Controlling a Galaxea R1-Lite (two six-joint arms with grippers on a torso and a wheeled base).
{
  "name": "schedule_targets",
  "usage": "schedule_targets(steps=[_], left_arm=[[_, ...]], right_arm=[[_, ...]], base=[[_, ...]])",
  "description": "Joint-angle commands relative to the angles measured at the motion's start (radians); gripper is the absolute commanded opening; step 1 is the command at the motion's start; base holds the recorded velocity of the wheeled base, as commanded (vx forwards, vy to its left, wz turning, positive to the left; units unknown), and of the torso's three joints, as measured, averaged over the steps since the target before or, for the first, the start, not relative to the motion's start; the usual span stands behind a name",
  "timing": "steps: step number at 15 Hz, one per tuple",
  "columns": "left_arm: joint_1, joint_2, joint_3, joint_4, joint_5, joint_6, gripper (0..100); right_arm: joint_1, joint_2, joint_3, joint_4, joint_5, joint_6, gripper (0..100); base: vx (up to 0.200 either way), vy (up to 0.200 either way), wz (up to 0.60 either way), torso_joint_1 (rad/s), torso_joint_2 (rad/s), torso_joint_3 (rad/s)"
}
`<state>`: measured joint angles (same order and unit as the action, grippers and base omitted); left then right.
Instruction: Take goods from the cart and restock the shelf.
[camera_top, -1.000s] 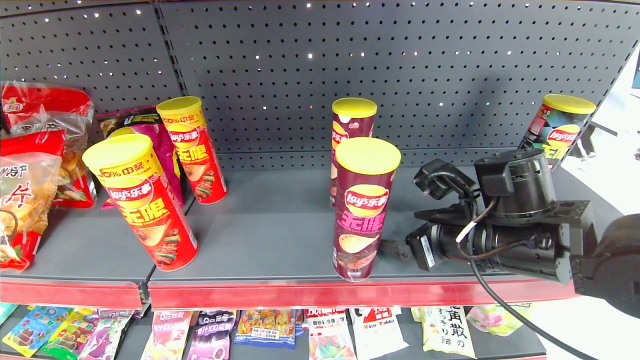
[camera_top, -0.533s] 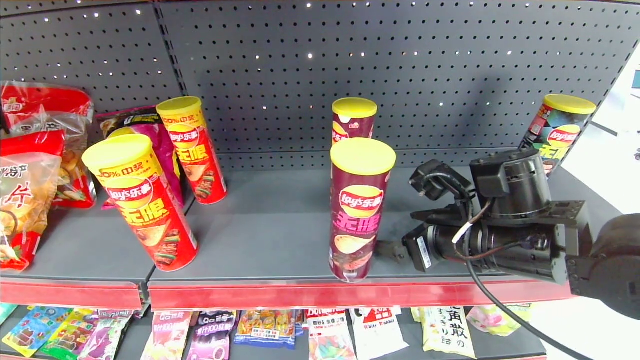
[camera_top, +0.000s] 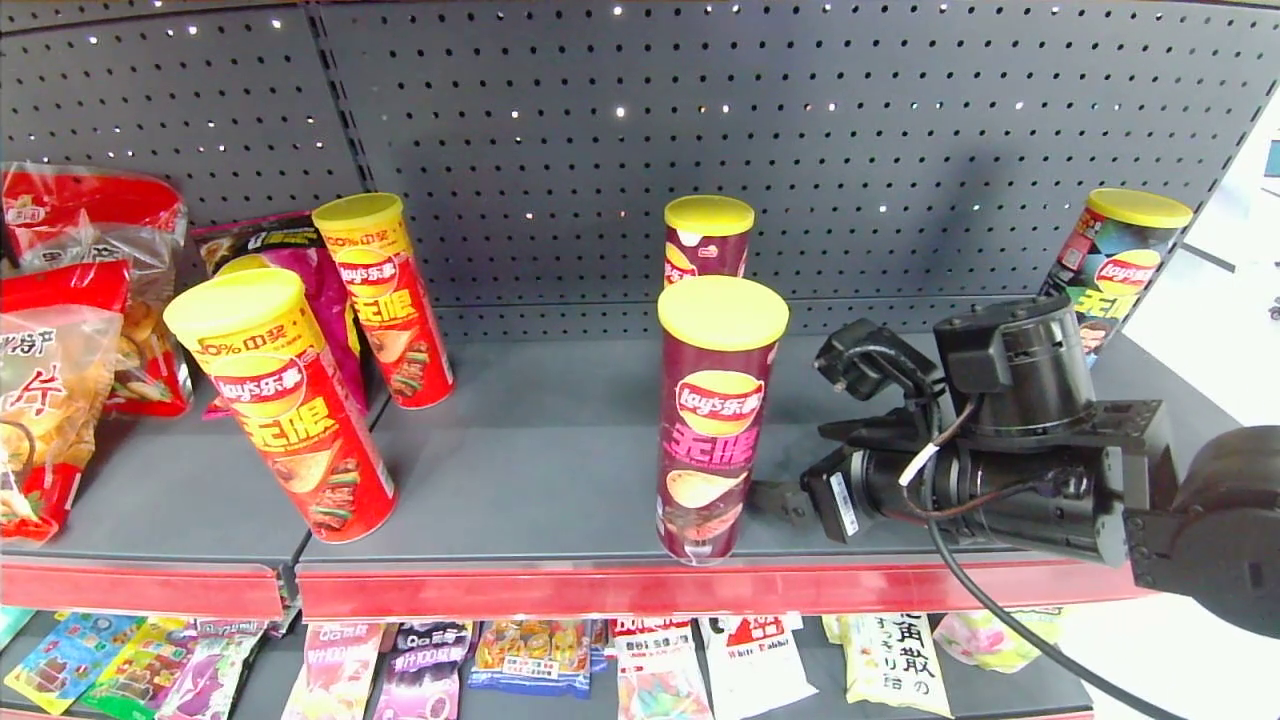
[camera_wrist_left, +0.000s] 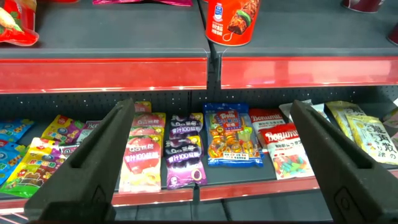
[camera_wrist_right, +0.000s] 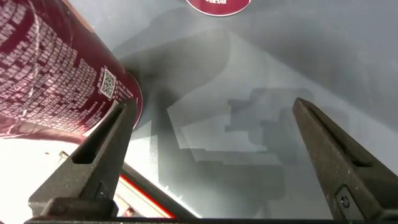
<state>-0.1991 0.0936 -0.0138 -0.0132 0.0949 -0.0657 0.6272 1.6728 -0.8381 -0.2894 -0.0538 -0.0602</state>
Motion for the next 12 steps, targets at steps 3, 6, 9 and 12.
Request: schedule_targets(steps=[3, 6, 9, 12], left_arm=[[0.0, 0.001, 0.0, -0.001, 0.0, 0.0, 100], [0.0, 0.001, 0.0, -0.001, 0.0, 0.001, 100], [0.001, 0.001, 0.0, -0.001, 0.0, 0.001, 100], [0.0, 0.001, 0.0, -0.001, 0.002, 0.0, 100]], right_arm=[[0.002, 0.001, -0.004, -0.001, 0.0, -0.001, 100], [0.011, 0.001, -0.004, -0.001, 0.0, -0.001, 100], [0.011, 0.001, -0.003, -0.001, -0.001, 0.002, 100], [-0.012, -0.015, 0.013, -0.001, -0.02, 0.007, 100]], base=[[0.0, 0.0, 0.0, 0.0, 0.0, 0.0], [0.0, 0.0, 0.0, 0.0, 0.0, 0.0], [0.0, 0.0, 0.0, 0.0, 0.0, 0.0], [0.0, 0.0, 0.0, 0.0, 0.0, 0.0]])
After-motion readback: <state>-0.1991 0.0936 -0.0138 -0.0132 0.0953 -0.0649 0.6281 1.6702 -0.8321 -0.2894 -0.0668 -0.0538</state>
